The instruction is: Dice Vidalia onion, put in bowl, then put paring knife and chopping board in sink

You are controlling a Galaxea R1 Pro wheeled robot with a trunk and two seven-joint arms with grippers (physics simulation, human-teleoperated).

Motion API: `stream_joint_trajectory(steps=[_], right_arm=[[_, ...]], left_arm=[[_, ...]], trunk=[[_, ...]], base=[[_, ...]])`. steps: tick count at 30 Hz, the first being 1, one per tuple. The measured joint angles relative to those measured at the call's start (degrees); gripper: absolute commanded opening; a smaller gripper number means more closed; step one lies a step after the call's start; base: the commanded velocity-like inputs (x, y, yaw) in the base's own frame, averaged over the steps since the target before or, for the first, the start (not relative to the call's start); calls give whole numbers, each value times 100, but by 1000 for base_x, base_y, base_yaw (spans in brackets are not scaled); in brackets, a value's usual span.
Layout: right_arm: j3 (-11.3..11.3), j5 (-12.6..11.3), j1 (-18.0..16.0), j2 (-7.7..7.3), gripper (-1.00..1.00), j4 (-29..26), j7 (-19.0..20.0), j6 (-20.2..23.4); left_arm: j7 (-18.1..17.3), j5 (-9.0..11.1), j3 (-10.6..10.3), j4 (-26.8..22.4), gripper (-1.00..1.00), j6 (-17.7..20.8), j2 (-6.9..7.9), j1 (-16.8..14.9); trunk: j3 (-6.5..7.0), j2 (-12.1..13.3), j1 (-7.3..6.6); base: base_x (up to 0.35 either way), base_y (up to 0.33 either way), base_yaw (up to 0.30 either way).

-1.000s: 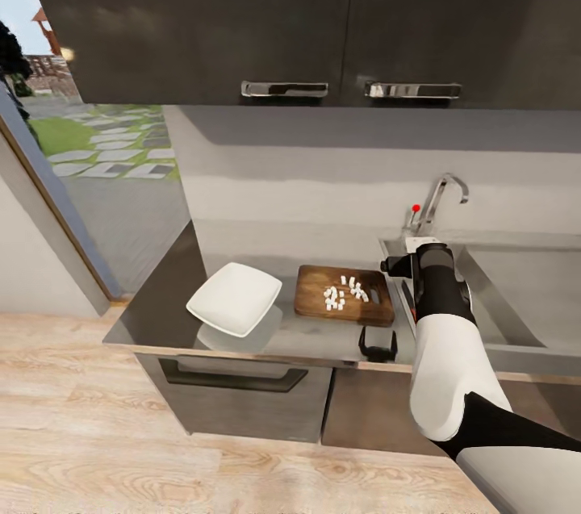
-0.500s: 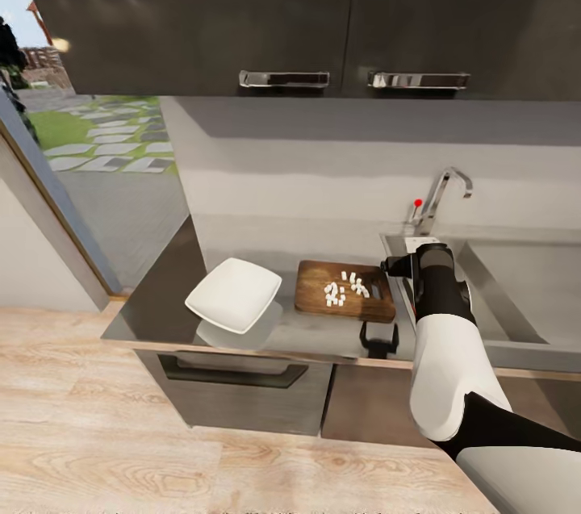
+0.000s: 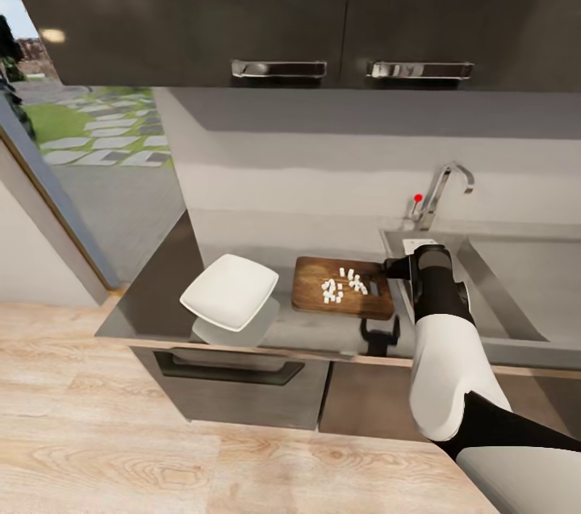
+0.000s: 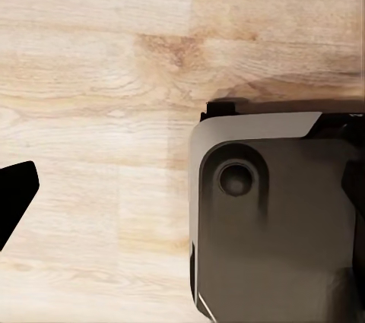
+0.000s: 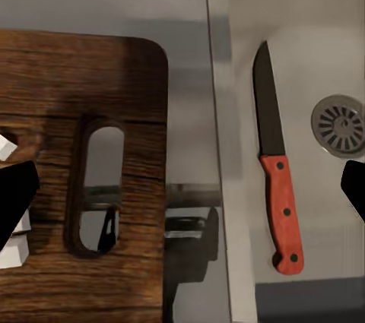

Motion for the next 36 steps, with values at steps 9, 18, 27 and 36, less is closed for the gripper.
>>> stream_joint_trajectory(steps=[9, 18, 27, 36], right_arm=[[0, 0, 0, 0, 100, 5, 2, -22], [0, 0, 0, -1, 100, 6, 0, -19], [0, 0, 0, -1, 100, 6, 2, -18], [0, 0, 0, -1, 100, 6, 3, -18]], left_arm=[[1, 0, 0, 0, 100, -1, 0, 0], [1, 0, 0, 0, 100, -1, 0, 0], [1, 0, 0, 0, 100, -1, 0, 0], [1, 0, 0, 0, 100, -1, 0, 0]], trunk=[[-80, 0, 1], [-161, 0, 1], [-236, 0, 1], [-307, 0, 1]], base=[[37, -57, 0], [1, -1, 0], [0, 0, 0], [0, 0, 0]])
